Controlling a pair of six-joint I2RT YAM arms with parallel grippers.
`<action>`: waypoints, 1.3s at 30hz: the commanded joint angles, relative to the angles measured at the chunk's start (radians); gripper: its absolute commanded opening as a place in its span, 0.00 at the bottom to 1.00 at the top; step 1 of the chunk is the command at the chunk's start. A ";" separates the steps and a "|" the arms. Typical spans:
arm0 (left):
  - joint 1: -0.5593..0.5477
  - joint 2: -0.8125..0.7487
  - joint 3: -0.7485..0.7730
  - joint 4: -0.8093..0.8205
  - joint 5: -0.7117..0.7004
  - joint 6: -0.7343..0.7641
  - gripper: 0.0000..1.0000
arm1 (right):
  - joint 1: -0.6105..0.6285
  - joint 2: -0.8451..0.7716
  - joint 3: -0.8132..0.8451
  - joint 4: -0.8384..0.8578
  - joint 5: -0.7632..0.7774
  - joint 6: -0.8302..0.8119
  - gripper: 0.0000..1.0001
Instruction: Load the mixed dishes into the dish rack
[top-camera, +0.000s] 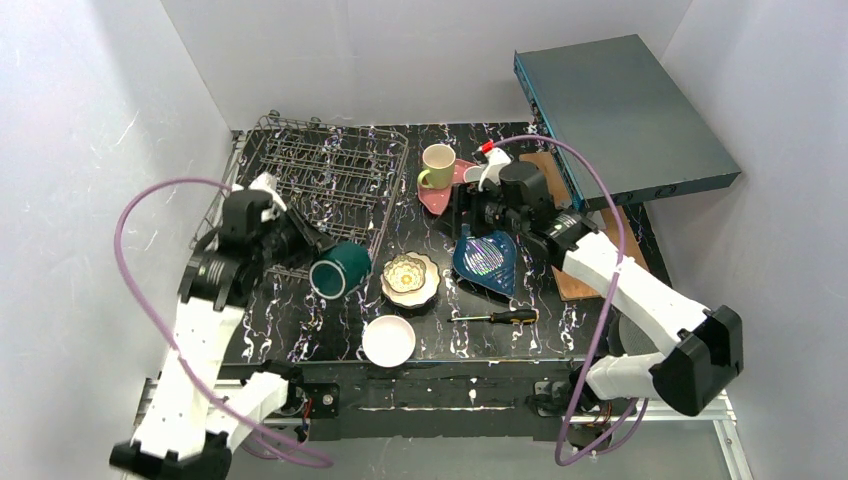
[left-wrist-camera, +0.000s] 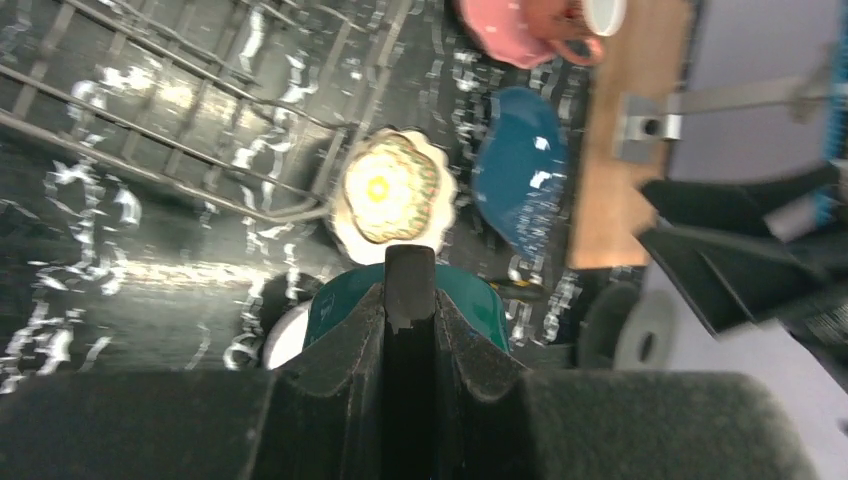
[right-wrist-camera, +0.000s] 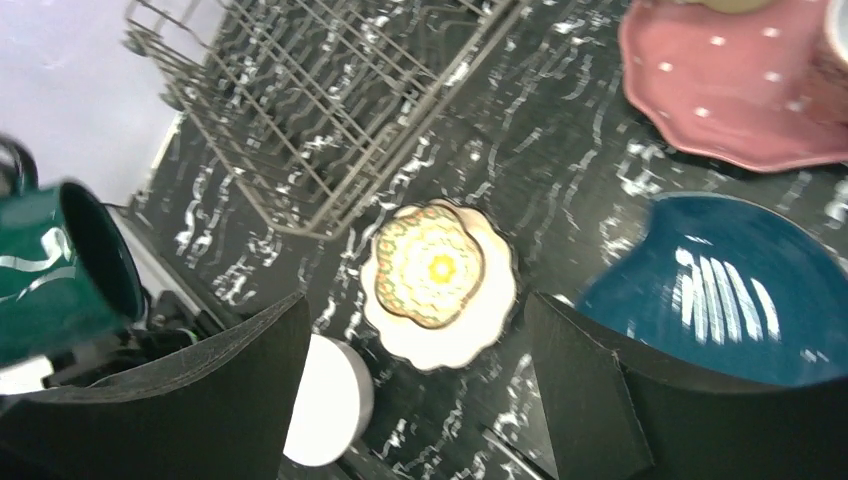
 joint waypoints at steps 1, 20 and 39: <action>0.031 0.188 0.148 -0.073 -0.130 0.156 0.00 | 0.006 -0.083 -0.010 -0.121 0.112 -0.124 0.86; 0.115 0.889 0.542 -0.204 -0.124 0.278 0.00 | 0.005 -0.119 -0.093 -0.074 0.042 -0.135 0.86; 0.136 1.105 0.414 -0.204 -0.073 0.357 0.00 | 0.006 -0.088 -0.095 -0.058 0.010 -0.138 0.86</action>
